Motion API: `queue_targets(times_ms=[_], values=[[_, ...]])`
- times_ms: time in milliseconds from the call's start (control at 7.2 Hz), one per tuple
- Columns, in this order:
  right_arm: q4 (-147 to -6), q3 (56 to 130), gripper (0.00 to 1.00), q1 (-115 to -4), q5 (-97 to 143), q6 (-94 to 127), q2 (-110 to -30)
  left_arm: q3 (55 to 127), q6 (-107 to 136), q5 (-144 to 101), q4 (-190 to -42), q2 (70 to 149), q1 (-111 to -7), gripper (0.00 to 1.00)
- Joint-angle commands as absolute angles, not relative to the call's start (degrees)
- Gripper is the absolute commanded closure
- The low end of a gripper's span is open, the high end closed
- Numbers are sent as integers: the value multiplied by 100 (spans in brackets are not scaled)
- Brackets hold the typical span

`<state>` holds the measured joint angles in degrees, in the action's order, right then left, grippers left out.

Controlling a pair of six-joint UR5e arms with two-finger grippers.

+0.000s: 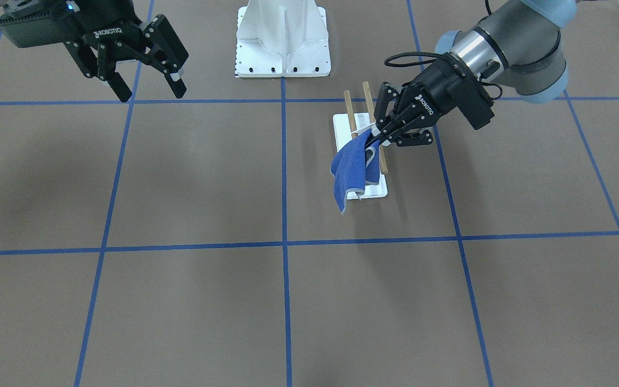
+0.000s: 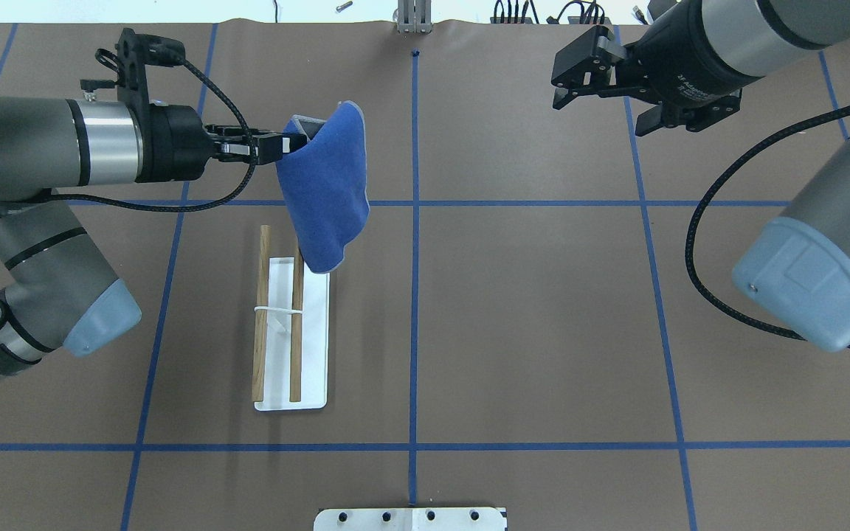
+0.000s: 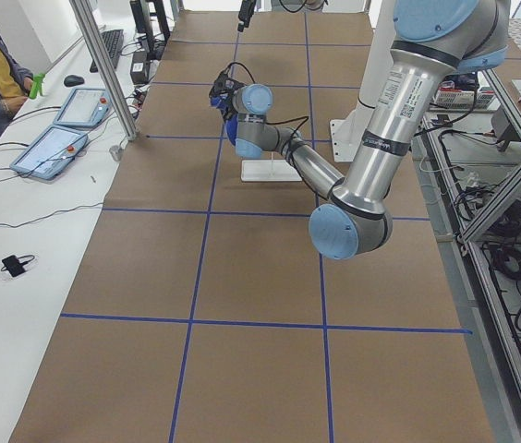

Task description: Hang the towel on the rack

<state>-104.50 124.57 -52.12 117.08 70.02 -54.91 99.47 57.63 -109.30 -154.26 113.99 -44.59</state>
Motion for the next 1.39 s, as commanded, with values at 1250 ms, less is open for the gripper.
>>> queue_targets(times_ms=[1250], values=[[-10441,12472,0,-5273,11707,6943,-5810,10556,8543,-9897,-16281,11120,-2716,100]])
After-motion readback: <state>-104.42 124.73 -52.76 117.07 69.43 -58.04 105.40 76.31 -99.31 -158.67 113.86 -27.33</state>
